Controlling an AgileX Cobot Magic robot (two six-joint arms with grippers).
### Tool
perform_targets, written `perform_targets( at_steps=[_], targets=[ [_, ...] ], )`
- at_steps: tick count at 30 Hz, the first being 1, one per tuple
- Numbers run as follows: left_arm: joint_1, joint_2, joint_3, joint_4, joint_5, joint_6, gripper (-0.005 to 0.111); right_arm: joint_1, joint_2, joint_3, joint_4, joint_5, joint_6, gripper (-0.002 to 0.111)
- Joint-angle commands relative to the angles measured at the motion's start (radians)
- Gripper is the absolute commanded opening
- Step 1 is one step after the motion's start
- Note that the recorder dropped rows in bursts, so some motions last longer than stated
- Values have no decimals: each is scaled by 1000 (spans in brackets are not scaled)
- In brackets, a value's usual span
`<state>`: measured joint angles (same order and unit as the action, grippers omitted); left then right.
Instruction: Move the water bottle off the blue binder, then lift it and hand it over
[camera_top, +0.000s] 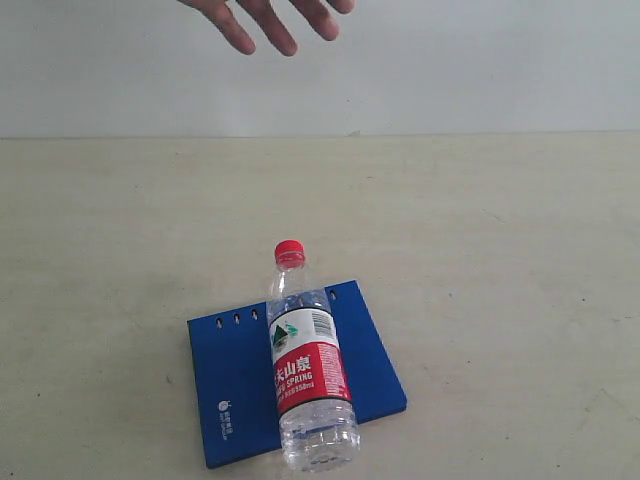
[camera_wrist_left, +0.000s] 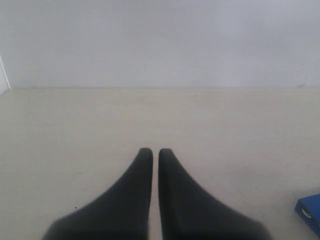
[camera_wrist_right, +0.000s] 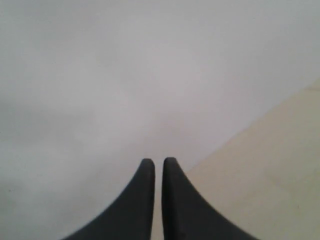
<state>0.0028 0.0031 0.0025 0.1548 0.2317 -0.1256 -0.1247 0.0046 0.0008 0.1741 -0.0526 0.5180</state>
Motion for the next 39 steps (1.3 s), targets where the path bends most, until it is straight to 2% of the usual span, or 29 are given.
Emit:
perform_targets(
  at_steps=[1, 5, 6, 7, 9, 11, 14, 17, 21, 26, 29, 31, 36, 39],
  targets=[
    [-4, -3, -3, -2, -8, 4, 4, 69, -5, -1, -2, 127, 110, 1],
    [-4, -3, -3, -2, -8, 4, 4, 232, -5, -1, 237, 358, 95, 1],
    [-4, -3, -3, -2, -8, 4, 4, 314, -5, -1, 310, 375, 6, 1],
    [-4, -3, -3, -2, -8, 4, 4, 345, -5, -1, 339, 363, -38, 1],
    [-4, -3, -3, -2, -8, 4, 4, 485, 34, -1, 433, 312, -164, 1],
    [-4, -3, -3, -2, -8, 4, 4, 590, 99, -4, 431, 294, -226, 1],
    [-4, -3, -3, -2, -8, 4, 4, 703, 258, -68, 429, 251, -291, 1],
    [-4, -3, -3, -2, -8, 4, 4, 776, 522, -158, 423, 166, -468, 1],
    [-4, -3, -3, -2, -8, 4, 4, 785, 760, -216, 421, -4, -759, 1],
    [-4, -3, -3, -2, -8, 4, 4, 785, 988, -251, 408, -235, -998, 1],
    [-4, -3, -3, -2, -8, 4, 4, 785, 1088, -289, 408, -263, -1003, 5],
    [-4, -3, -3, -2, -8, 4, 4, 785, 1161, -319, 408, -256, -979, 14],
    [-4, -3, -3, -2, -8, 4, 4, 785, 1319, -440, 408, -256, -841, 55],
    [-4, -3, -3, -2, -8, 4, 4, 785, 1382, -524, 399, -246, -735, 64]
  ],
)
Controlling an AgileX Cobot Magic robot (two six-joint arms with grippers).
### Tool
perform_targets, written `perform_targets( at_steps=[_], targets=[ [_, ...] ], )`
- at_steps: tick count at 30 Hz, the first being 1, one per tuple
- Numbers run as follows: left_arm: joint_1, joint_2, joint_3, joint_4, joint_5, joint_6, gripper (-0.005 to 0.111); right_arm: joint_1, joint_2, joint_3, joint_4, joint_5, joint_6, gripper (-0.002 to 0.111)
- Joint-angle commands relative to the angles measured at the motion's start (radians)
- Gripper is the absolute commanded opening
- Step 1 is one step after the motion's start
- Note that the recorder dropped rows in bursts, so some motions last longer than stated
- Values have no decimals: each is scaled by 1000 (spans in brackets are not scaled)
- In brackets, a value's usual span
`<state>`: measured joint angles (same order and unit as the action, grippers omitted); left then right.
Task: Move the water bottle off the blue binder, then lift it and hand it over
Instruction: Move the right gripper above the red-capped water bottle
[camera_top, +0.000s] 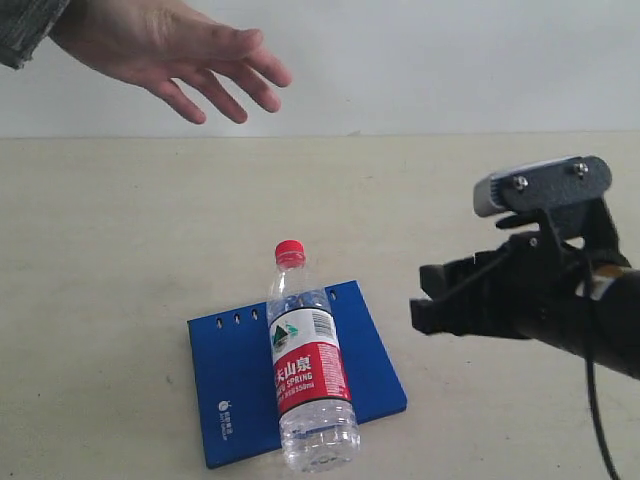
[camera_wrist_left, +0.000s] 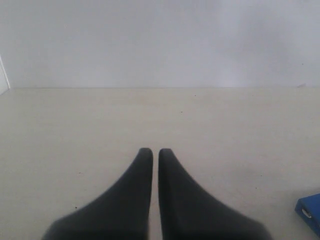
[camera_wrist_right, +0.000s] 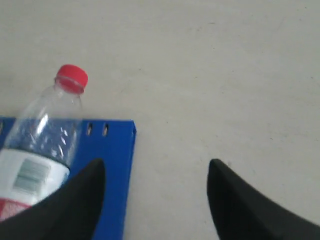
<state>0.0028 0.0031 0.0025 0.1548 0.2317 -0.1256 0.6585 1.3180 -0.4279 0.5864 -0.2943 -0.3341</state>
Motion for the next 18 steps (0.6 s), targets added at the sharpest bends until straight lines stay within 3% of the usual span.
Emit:
perform_targets(
  at_steps=[1, 8, 15, 18],
  targets=[
    [-4, -3, -3, -2, -8, 4, 4, 2, 89, -124, -26, 6, 129, 63],
    [-4, -3, -3, -2, -8, 4, 4, -1, 277, -297, -102, 80, 131, 63],
    [-4, -3, -3, -2, -8, 4, 4, -1, 434, -364, -108, -111, 244, 63],
    [-4, -3, -3, -2, -8, 4, 4, -1, 469, -410, -207, -69, 328, 63]
  ],
)
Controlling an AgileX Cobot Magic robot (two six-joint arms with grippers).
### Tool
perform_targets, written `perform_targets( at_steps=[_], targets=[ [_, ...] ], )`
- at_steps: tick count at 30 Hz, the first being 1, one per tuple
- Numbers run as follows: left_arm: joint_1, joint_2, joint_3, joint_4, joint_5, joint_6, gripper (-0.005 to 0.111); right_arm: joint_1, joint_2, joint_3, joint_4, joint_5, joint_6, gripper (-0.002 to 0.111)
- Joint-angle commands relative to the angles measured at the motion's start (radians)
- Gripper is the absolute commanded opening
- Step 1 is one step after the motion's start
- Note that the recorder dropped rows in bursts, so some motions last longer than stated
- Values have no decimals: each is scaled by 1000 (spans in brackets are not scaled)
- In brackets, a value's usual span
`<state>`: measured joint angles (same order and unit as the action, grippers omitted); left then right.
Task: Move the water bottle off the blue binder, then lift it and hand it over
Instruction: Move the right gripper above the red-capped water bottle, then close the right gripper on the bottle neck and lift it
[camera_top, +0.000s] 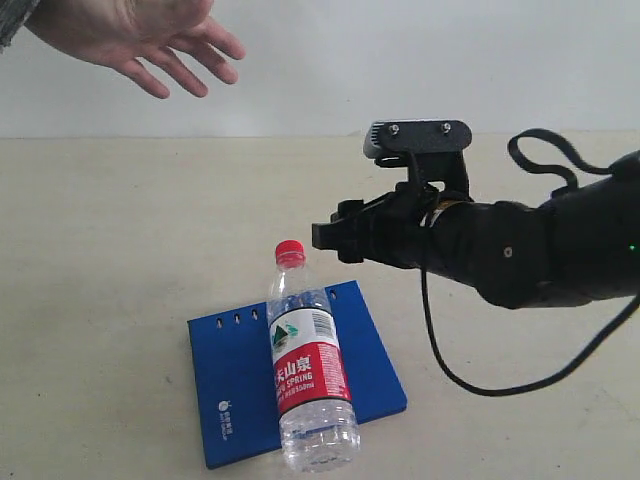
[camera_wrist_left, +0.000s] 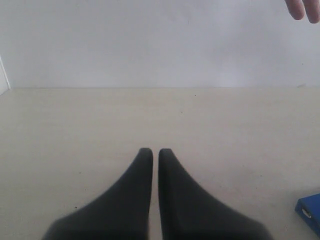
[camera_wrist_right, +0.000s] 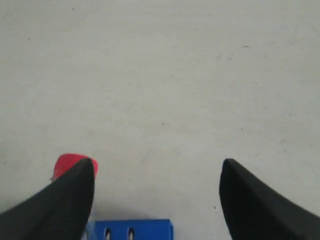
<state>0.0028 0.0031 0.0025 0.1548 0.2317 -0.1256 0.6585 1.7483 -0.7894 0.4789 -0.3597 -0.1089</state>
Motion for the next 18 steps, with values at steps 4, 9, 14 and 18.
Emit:
perform_targets(
  at_steps=[4, 9, 14, 18],
  targets=[
    [-4, -3, -3, -2, -8, 4, 4, -1, 71, -178, -283, 159, 248, 63],
    [-4, -3, -3, -2, -8, 4, 4, -31, 156, -386, -336, 442, 252, 63],
    [-4, -3, -3, -2, -8, 4, 4, -52, 247, -509, -324, 629, 234, 63],
    [-4, -3, -3, -2, -8, 4, 4, -52, 262, -530, -240, 633, 191, 63]
  ],
)
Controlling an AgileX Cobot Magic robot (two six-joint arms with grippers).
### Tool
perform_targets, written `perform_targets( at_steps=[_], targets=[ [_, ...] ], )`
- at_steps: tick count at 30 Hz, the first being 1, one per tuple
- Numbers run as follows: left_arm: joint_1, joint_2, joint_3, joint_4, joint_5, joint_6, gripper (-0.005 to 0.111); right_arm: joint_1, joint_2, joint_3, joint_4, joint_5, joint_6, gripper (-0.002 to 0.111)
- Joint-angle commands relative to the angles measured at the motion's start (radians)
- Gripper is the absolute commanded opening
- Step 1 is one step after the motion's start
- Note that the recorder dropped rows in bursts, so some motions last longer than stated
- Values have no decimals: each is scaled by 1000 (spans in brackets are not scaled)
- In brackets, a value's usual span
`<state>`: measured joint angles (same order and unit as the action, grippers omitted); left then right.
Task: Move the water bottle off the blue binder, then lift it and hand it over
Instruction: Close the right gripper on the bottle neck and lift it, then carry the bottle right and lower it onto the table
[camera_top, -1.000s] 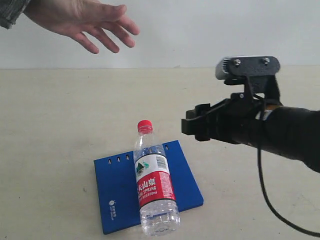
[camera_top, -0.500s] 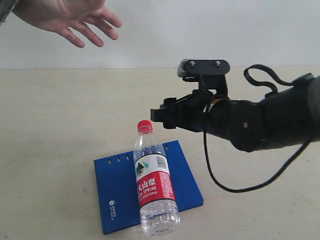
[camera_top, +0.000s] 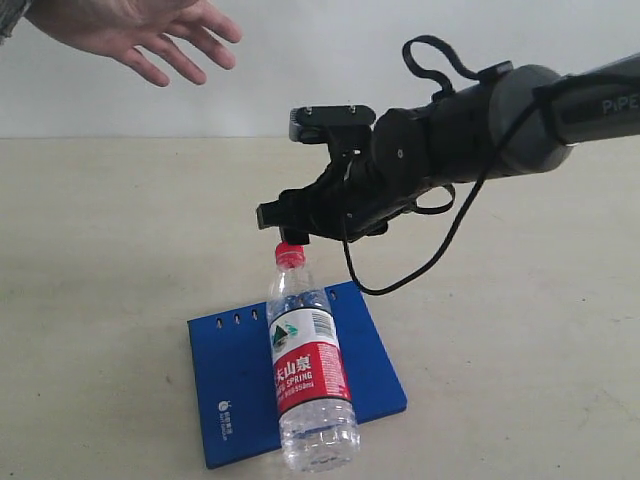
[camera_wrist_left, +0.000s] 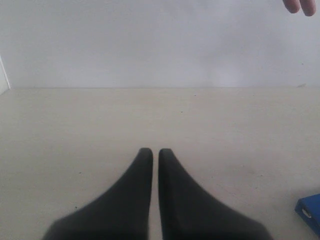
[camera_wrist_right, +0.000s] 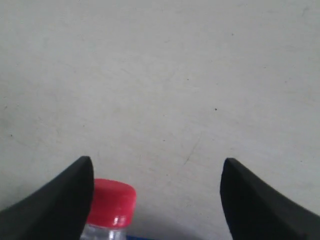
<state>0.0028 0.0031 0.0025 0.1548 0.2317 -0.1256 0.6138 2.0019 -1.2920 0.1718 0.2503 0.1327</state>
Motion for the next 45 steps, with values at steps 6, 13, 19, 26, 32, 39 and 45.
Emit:
perform_targets(
  at_steps=[6, 13, 19, 26, 32, 39, 45],
  targets=[
    [-4, -3, -3, -2, -8, 4, 4, -8, 9, -27, 285, 70, -300, 63],
    [-4, -3, -3, -2, -8, 4, 4, -8, 24, -27, 375, 138, -401, 63],
    [-4, -3, -3, -2, -8, 4, 4, -8, 33, -27, 402, 127, -401, 61],
    [-4, -3, -3, -2, -8, 4, 4, -8, 33, -27, 409, 122, -401, 42],
    [-4, -3, -3, -2, -8, 4, 4, -22, 33, -27, 418, 127, -399, 25],
    [-4, -3, -3, -2, -8, 4, 4, -37, 33, -27, 413, 148, -396, 0],
    [-4, -3, -3, -2, -8, 4, 4, -37, -15, -27, 338, 161, -396, 0]
  ],
)
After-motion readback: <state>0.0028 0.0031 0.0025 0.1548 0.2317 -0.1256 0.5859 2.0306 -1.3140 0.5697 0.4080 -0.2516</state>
